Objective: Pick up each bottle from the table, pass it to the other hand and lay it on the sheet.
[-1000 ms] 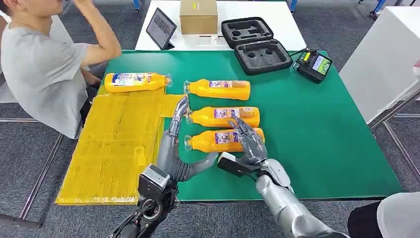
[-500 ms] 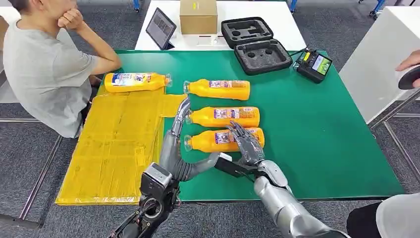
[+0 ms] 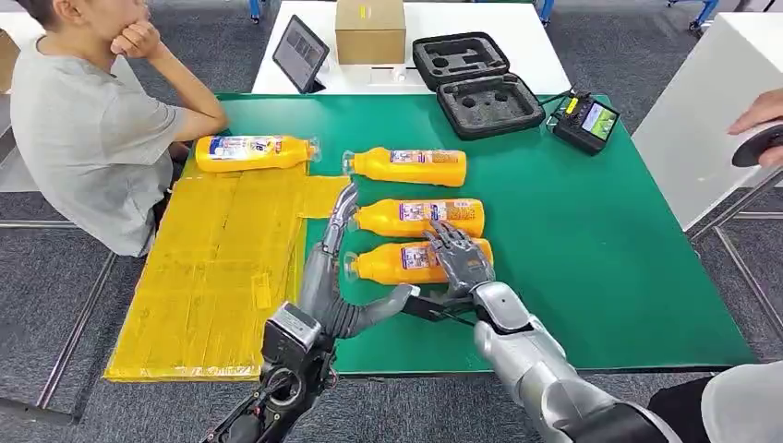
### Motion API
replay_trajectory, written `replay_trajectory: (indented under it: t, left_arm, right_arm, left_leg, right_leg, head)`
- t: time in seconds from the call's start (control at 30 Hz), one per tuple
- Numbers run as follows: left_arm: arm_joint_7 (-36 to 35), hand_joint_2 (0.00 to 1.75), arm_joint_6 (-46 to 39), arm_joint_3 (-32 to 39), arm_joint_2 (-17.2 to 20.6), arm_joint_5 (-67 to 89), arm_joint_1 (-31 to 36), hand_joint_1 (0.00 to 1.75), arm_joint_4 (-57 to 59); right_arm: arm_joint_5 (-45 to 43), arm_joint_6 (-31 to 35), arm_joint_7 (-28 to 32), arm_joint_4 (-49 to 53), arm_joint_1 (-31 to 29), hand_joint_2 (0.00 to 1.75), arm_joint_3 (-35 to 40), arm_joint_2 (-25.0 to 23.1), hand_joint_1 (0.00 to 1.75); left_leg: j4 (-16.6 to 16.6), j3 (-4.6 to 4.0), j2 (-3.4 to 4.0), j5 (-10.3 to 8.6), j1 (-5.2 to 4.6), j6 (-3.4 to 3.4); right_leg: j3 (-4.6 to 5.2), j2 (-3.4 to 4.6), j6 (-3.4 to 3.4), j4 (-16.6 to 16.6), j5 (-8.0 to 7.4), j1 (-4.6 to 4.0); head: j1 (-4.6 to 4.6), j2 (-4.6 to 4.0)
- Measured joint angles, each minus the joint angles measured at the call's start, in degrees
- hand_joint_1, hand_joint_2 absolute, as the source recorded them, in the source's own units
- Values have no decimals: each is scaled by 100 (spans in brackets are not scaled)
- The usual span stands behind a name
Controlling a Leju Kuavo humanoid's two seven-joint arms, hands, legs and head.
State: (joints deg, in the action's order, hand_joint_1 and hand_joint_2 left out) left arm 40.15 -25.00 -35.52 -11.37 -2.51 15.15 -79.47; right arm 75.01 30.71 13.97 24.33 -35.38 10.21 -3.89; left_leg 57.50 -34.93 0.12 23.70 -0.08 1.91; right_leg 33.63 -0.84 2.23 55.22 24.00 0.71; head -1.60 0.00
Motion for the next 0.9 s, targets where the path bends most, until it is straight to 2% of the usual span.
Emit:
replay_trajectory:
  t: [0.2, 0.37, 0.4, 0.63, 0.9]
  left_arm:
    - [0, 175, 4, 2, 0, 11, 0, 0, 0]
    - [0, 175, 7, 0, 2, 11, 0, 0, 0]
    - [0, 175, 7, 0, 0, 11, 0, 0, 0]
    - [0, 175, 48, 2, 0, 0, 5, 0, 0]
    - [0, 175, 48, 9, 0, -7, 17, 0, 0]
  right_arm:
    - [61, -21, -4, -44, -71, 175, 164, 39, 0]
    - [-98, -369, 37, -83, -169, 175, 201, 39, 0]
    - [-109, -398, 42, -90, -178, 175, 201, 39, 173]
    - [-236, -811, 79, -157, -205, 175, 201, 61, 173]
    - [-308, -850, 114, -188, -247, 175, 183, 111, 171]
  left_leg:
    - [0, 1, 0, -2, 0, -1]
    - [0, 2, 0, -2, 0, -1]
    - [0, 2, 0, -2, 0, -1]
    - [0, 4, 0, -2, 0, -1]
    - [1, 5, 0, -2, 0, -1]
  right_leg:
    - [-2, 0, 0, 0, 0, 0]
    - [-3, 0, 0, 0, 0, 0]
    - [-3, 0, 0, 0, 0, 0]
    - [-3, 0, 0, 0, -1, 0]
    - [-5, 0, 0, 0, 0, 0]
  head:
    - [0, 0]
    - [0, 0]
    - [2, 0]
    - [0, 0]
    - [2, 0]
